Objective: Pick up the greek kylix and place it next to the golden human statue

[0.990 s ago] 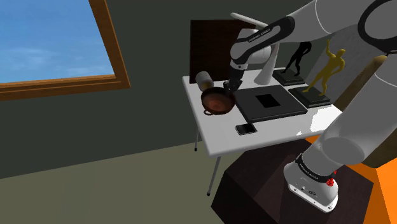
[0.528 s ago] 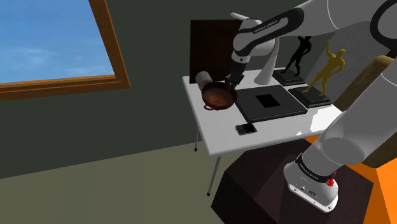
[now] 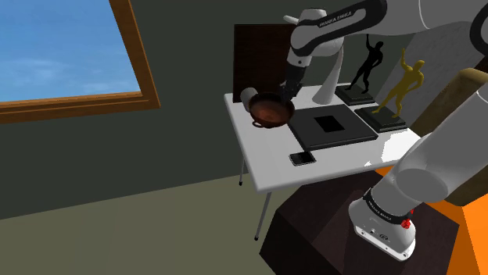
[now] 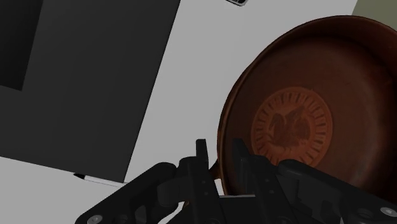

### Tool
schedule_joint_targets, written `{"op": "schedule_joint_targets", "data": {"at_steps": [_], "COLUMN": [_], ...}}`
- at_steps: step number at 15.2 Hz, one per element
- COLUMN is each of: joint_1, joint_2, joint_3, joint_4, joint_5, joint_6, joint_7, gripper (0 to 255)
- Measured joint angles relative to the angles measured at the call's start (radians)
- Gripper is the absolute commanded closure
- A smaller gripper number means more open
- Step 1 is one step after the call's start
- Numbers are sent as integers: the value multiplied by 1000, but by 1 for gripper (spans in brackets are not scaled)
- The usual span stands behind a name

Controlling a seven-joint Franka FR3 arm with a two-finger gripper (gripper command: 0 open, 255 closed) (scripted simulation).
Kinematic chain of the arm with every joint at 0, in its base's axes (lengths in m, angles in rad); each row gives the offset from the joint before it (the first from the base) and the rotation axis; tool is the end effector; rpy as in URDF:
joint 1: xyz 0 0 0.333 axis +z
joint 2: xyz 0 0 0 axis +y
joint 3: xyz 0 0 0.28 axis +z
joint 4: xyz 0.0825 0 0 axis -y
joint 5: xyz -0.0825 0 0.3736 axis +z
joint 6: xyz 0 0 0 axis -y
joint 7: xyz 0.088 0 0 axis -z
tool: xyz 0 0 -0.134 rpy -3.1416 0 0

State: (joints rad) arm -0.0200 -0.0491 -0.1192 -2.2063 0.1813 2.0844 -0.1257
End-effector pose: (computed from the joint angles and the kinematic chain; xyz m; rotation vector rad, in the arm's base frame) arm 0.5011 -0.0568 0.3395 -2.9677 0.1607 0.0766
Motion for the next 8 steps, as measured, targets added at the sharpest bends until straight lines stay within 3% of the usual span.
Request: {"op": "schedule_joint_targets", "data": {"at_steps": [8], "joint_1": [0], "joint_2": [-42], "joint_3": [1], "joint_4": [64], "joint_5": [-14], "joint_6": [-103], "joint_7": [24], "gripper": [255]}}
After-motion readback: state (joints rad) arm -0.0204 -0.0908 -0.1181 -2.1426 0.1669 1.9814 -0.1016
